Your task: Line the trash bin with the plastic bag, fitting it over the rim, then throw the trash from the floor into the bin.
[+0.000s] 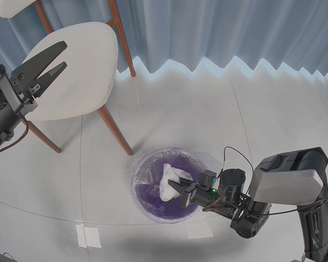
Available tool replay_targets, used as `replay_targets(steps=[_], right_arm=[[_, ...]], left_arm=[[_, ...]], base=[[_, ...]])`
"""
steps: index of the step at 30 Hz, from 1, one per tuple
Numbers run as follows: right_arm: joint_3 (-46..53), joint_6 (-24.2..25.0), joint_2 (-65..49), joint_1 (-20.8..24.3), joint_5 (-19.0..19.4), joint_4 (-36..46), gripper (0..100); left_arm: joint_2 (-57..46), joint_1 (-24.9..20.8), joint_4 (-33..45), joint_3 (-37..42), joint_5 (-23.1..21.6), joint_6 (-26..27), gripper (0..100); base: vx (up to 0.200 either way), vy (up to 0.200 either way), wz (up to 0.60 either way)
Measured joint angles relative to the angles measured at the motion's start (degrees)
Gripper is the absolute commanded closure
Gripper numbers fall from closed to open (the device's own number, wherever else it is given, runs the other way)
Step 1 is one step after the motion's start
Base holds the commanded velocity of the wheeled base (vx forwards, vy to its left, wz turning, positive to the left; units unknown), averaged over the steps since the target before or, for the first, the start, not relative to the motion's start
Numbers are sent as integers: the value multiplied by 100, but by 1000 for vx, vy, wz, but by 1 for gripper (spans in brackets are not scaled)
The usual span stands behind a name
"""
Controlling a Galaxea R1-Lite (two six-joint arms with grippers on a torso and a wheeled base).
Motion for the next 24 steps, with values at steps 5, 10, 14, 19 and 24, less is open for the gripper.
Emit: replay_targets(steps=[5, 10, 14, 19, 24], right_arm=[[0, 28, 9, -7, -9, 0, 0], [63, 94, -99, -7, 2, -2, 0], [152, 191, -267, 2, 13, 0, 0], [328, 273, -692, 11, 9, 2, 0], [655, 263, -1471, 13, -290, 208, 0]], left_arm=[[2, 0, -1, 2, 0, 29, 0], [5, 0, -1, 4, -2, 30, 0], [5, 0, 0, 9, 0, 33, 0], [-4, 5, -1, 15, 0, 74, 0], [-50, 11, 21, 41, 2, 378, 0]], base=[[0, 0, 0], [0, 0, 0], [0, 0, 0], [0, 0, 0], [0, 0, 0]])
